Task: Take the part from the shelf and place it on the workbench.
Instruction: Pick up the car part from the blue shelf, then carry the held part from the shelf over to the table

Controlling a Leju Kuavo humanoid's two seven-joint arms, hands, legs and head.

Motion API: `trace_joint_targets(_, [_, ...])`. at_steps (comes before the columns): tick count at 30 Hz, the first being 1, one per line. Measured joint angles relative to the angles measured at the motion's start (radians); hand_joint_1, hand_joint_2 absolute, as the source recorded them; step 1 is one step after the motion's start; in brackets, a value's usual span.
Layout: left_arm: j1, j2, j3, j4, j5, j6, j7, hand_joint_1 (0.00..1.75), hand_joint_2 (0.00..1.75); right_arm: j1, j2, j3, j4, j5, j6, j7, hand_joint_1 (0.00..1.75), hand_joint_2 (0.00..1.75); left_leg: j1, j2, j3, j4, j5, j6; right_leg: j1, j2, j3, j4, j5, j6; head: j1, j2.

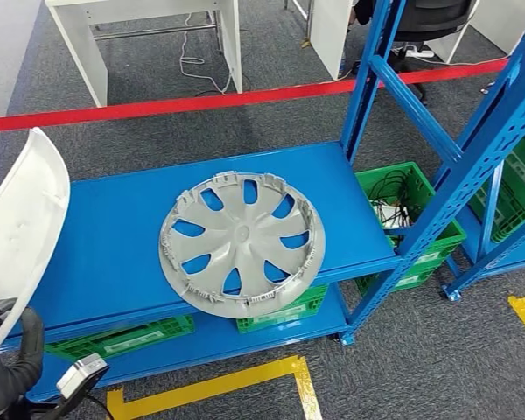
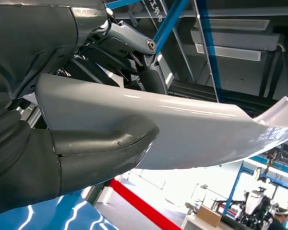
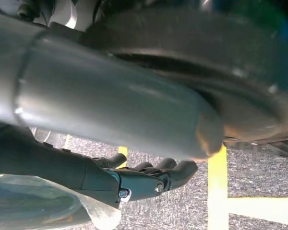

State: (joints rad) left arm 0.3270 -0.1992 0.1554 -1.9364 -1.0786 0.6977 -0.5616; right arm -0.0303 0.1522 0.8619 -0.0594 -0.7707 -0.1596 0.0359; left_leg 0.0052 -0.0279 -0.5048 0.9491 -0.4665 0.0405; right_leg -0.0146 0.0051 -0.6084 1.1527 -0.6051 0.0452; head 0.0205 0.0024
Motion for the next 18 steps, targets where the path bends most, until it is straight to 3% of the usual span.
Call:
trace_joint_targets(1, [0.001,0.0,0.0,0.0,-0.004,0.0,0.003,1.75,1.75,-0.001,0.0,0.0,0.003,0.0,0.0,-0.001,0.0,0.0,0.001,0.002,-0.004,0.003,0.0,-0.001,-0.001,0.0,-0.023,0.06,-0.023,0.004,0.0,0.0])
trace_joint_targets(2, [0.001,0.0,0.0,0.0,-0.007,0.0,0.006,1.75,1.75,-0.001,0.0,0.0,0.006,-0.001,0.0,-0.002,0.0,0.0,0.002,0.004,-0.008,0.007,0.0,-0.002,-0.003,0.0,-0.034,0.094,-0.029,0.008,0.0,0.0])
trace_joint_targets(3, [0.001,0.0,0.0,0.0,-0.01,0.0,0.008,1.75,1.75,-0.002,0.0,0.0,0.009,-0.001,0.0,-0.004,0.0,0.0,0.004,0.004,-0.011,0.011,0.0,-0.005,-0.006,-0.001,-0.027,0.09,-0.014,0.012,0.0,0.0])
trace_joint_targets(5, [0.001,0.0,0.0,0.0,-0.013,0.0,0.011,1.75,1.75,-0.002,0.0,0.0,0.014,-0.002,0.001,-0.008,0.0,0.0,0.011,0.004,-0.018,0.025,-0.004,-0.016,-0.013,0.0,0.035,-0.019,0.044,0.022,0.0,0.0])
trace_joint_targets(7, [0.0,0.0,0.0,0.0,-0.014,0.0,0.014,1.75,1.75,-0.003,0.005,0.0,0.019,-0.003,0.004,-0.014,0.0,0.0,0.012,0.001,-0.03,0.045,-0.01,-0.033,-0.015,0.009,0.095,-0.121,0.074,0.023,0.004,0.0])
trace_joint_targets(9, [0.0,0.0,0.0,-0.001,-0.012,0.0,0.01,1.75,1.75,-0.004,0.01,0.0,0.024,-0.006,0.008,-0.02,0.0,0.0,0.01,-0.003,-0.043,0.06,-0.008,-0.047,-0.013,0.017,0.103,-0.137,0.071,0.01,0.004,0.0])
trace_joint_targets(11, [-0.001,0.0,0.0,-0.001,-0.004,0.0,0.0,1.75,1.75,-0.005,0.012,0.0,0.029,-0.009,0.012,-0.024,0.0,0.0,0.011,-0.003,-0.053,0.07,-0.01,-0.057,-0.014,0.014,0.087,-0.132,0.074,-0.008,0.0,0.0])
trace_joint_targets(13, [-0.004,-0.001,0.001,0.0,0.008,0.0,-0.015,1.75,1.75,-0.006,0.013,0.0,0.033,-0.011,0.015,-0.027,0.0,0.0,0.014,0.005,-0.077,0.119,-0.058,-0.064,-0.013,0.005,0.07,-0.131,0.085,-0.027,-0.005,0.0])
trace_joint_targets(16, [-0.014,-0.007,0.002,0.002,0.02,0.0,-0.035,1.75,1.75,-0.006,0.014,0.0,0.038,-0.014,0.017,-0.028,0.0,0.0,0.014,0.015,-0.127,0.29,-0.176,-0.068,-0.006,-0.011,0.043,-0.13,0.105,-0.043,-0.012,0.0])
trace_joint_targets(17, [-0.017,-0.01,0.002,0.004,0.022,0.0,-0.04,1.75,1.75,-0.006,0.014,0.0,0.04,-0.015,0.018,-0.028,0.0,0.0,0.014,0.015,-0.129,0.325,-0.189,-0.067,-0.003,-0.015,0.034,-0.13,0.112,-0.044,-0.012,0.0])
trace_joint_targets(18, [-0.02,-0.014,0.002,0.006,0.022,0.0,-0.044,1.75,1.75,-0.006,0.014,0.0,0.041,-0.016,0.019,-0.028,0.0,0.0,0.014,0.015,-0.115,0.327,-0.181,-0.064,-0.001,-0.018,0.025,-0.13,0.119,-0.045,-0.012,0.0])
